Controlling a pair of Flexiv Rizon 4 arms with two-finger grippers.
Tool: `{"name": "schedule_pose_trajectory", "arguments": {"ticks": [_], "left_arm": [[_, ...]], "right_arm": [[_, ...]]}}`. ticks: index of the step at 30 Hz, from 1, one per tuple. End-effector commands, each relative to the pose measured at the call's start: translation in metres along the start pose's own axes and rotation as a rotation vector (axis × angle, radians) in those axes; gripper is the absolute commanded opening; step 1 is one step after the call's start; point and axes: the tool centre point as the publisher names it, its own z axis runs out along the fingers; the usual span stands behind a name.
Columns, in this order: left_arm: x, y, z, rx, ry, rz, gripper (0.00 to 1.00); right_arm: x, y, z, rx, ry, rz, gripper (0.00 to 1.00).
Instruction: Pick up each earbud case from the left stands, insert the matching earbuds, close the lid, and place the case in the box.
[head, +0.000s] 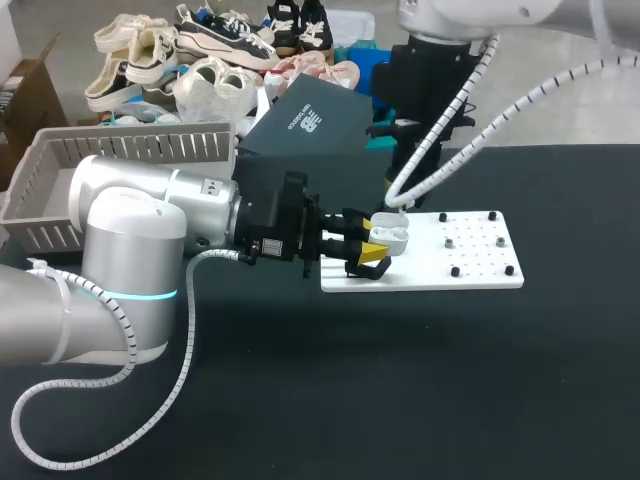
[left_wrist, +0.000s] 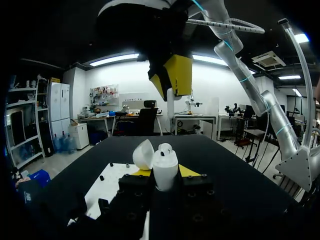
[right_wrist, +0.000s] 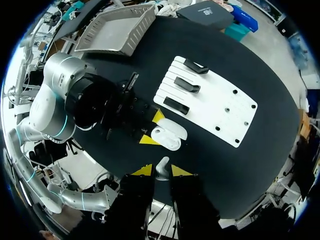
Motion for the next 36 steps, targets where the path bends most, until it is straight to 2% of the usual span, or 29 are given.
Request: {"name": "schedule_pose_trajectory", "arguments": {"ticks": [1,16,36], "left_arm": [[0.0,-0.001,0.001,-0.006,0.0,0.001,0.0],[0.0,-0.001,0.001,-0.006,0.0,0.001,0.0],[0.0,-0.001,0.001,-0.006,0.0,0.001,0.0]], "right_arm": [[-0.004,0.0,0.002,-0.009,0.018,0.005,0.0],[-0.01,0.009,0.011,-0.035,-0.018,0.025,0.0],[-0.01,0.007,0.015,-0.034,-0.014,0.001,0.0]]}}
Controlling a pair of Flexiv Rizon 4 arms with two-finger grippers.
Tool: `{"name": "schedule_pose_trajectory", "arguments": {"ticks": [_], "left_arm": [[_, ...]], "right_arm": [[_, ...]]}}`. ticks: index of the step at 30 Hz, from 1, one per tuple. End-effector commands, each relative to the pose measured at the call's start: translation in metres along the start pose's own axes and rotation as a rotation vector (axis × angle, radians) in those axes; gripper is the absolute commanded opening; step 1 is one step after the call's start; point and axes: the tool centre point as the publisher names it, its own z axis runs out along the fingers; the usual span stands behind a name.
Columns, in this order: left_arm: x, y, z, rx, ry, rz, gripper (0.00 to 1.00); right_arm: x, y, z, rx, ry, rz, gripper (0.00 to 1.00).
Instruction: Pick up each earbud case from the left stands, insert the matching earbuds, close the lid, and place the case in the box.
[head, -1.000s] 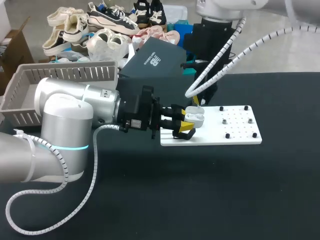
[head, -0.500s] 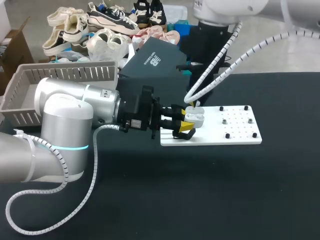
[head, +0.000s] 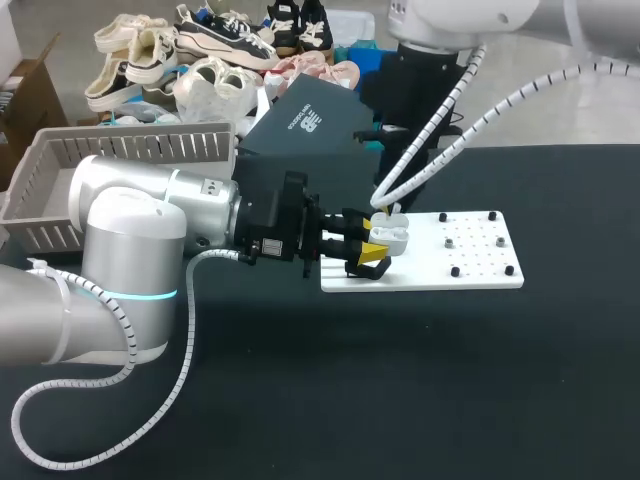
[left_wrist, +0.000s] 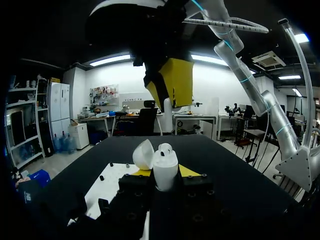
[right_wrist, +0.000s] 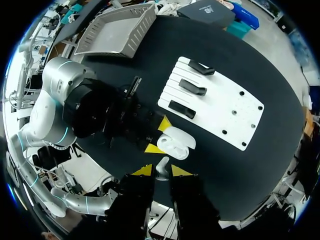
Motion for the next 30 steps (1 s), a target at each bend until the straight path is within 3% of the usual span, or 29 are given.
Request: {"name": "schedule_pose_trajectory", "arguments": {"ticks": [1,13,30], "left_arm": [[0.0,-0.001,0.001,-0.006,0.0,0.001,0.0],[0.0,-0.001,0.001,-0.006,0.0,0.001,0.0],[0.0,-0.001,0.001,-0.006,0.0,0.001,0.0]], "right_arm": [[0.002,-0.001,0.003,-0.007,-0.007,-0.036,0.0],[-0.001,0.008,0.009,-0.013,-0.034,-0.139,0.0],[-0.002,0.003,0.018,-0.009,-0.085,-0.133,0.0]]}}
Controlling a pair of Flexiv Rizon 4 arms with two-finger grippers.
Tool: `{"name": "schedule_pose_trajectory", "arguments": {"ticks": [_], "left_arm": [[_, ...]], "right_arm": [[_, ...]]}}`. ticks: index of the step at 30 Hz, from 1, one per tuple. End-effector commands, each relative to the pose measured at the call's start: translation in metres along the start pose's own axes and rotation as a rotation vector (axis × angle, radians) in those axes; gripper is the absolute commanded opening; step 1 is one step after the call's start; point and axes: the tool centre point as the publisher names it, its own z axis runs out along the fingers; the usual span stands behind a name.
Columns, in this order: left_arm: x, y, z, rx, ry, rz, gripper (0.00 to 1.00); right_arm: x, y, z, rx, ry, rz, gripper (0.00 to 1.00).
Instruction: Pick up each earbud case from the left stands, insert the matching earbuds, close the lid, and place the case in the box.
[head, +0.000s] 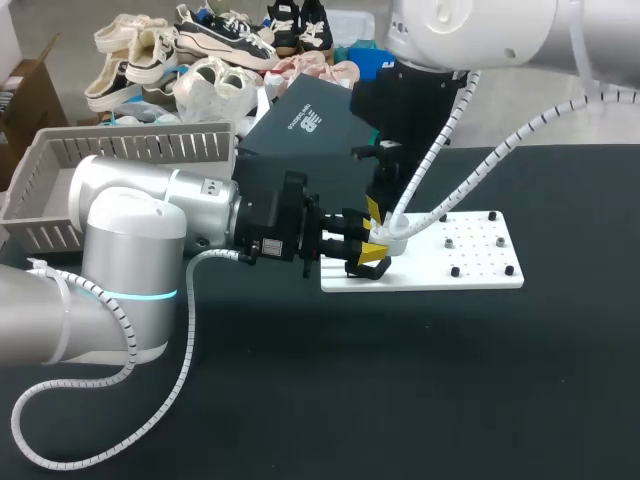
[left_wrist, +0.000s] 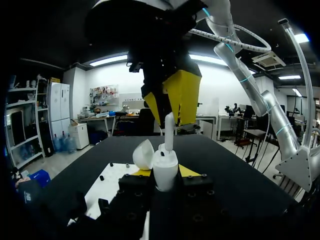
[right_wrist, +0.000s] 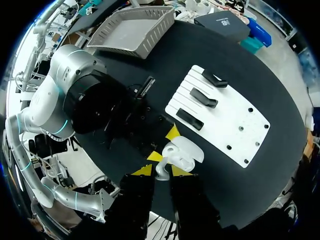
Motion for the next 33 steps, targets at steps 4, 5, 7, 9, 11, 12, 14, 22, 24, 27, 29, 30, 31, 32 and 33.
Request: {"name": "schedule_pose_trajectory", "arguments": {"ticks": [4,5,7,9,11,12,14,22,24,27,29,30,31,32,33], "left_arm": [[0.0003,-0.0013,0.0006,-0.006,0.0,0.001,0.0],[0.0003,-0.0013,0.0006,-0.006,0.0,0.001,0.0],[0.0003,-0.0013,0.0006,-0.006,0.0,0.001,0.0],[0.0003,-0.0013,0.0006,-0.006,0.0,0.001,0.0],[0.0003,-0.0013,0.0006,-0.006,0.0,0.001,0.0],[0.0003,-0.0013,0.0006,-0.006,0.0,0.001,0.0],[0.0003,-0.0013,0.0006,-0.006,0.0,0.001,0.0],[0.0003,-0.0013,0.0006,-0.006,0.0,0.001,0.0],[0.0003,-0.0013,0.0006,-0.006,0.0,0.001,0.0],[0.0003,-0.0013,0.0006,-0.006,0.0,0.001,0.0],[0.0003,-0.0013,0.0006,-0.006,0.0,0.001,0.0],[0.0003,-0.0013,0.0006,-0.006,0.0,0.001,0.0],[0.0003,-0.0013,0.0006,-0.006,0.0,0.001,0.0],[0.0003,-0.0013,0.0006,-0.006,0.0,0.001,0.0],[0.0003,-0.0013,0.0006,-0.006,0.0,0.001,0.0]], "right_arm": [[0.0053,-0.0011,0.0022,-0.001,-0.026,0.004,0.0],[0.0052,-0.0011,0.0023,-0.002,-0.027,0.004,0.0],[0.0042,-0.0008,0.0034,-0.001,-0.031,0.004,0.0],[0.0031,-0.0001,0.0047,0.003,-0.034,0.006,0.0],[0.0024,0.0001,0.0053,0.003,-0.039,0.006,0.0],[0.0021,0.0002,0.0056,0.003,-0.039,0.006,0.0],[0.0018,0.0003,0.0059,0.003,-0.043,0.006,0.0],[-0.0003,-0.0006,0.0074,0.003,-0.054,0.013,0.0],[-0.0003,-0.001,0.0076,0.003,-0.055,0.014,0.0],[-0.0003,-0.0018,0.008,0.001,-0.059,0.015,0.0],[-0.0001,-0.0023,0.0082,0.001,-0.063,0.016,0.0],[-0.0001,-0.0027,0.0084,0.001,-0.065,0.017,0.0],[0.0,-0.0032,0.0086,0.001,-0.066,0.019,0.0],[0.0002,-0.004,0.0089,0.0,-0.068,0.02,0.0],[0.0003,-0.0043,0.009,-0.001,-0.068,0.02,0.0]]}}
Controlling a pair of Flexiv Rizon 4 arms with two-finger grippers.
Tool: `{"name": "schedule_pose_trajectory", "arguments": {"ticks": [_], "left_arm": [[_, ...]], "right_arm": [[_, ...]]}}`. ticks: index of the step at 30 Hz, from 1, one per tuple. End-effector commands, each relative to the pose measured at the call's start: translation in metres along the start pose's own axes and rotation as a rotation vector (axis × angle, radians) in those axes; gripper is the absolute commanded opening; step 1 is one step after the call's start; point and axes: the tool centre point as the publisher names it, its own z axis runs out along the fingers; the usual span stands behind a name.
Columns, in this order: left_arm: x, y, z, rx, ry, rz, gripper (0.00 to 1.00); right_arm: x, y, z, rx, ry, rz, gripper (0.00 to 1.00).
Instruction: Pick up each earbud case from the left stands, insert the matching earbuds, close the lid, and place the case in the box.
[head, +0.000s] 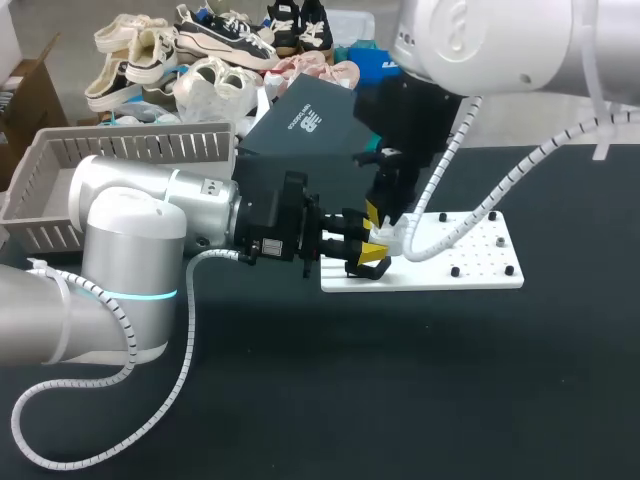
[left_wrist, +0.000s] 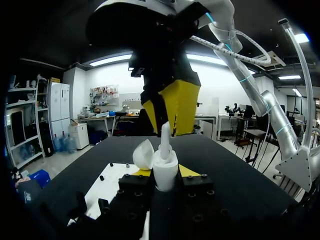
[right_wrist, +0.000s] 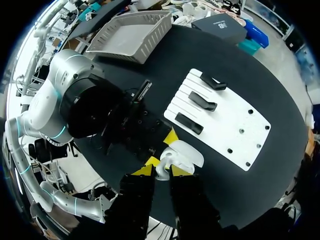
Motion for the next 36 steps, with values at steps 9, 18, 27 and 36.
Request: {"name": "schedule_pose_trajectory", "arguments": {"ticks": [9,18,27,36], "left_arm": [[0.0003,-0.0013,0.0006,-0.006,0.0,0.001,0.0],[0.0003,-0.0013,0.0006,-0.006,0.0,0.001,0.0],[0.0003,-0.0013,0.0006,-0.006,0.0,0.001,0.0],[0.0003,-0.0013,0.0006,-0.006,0.0,0.001,0.0]], "right_arm": [[0.0042,-0.0034,0.0033,-0.005,-0.02,0.004,0.0],[0.0027,-0.003,0.0043,-0.002,-0.025,-0.002,0.0],[-0.0004,-0.0026,0.006,0.005,-0.03,0.0,0.0],[-0.0035,-0.0036,0.0076,0.009,-0.037,0.008,0.0]]}}
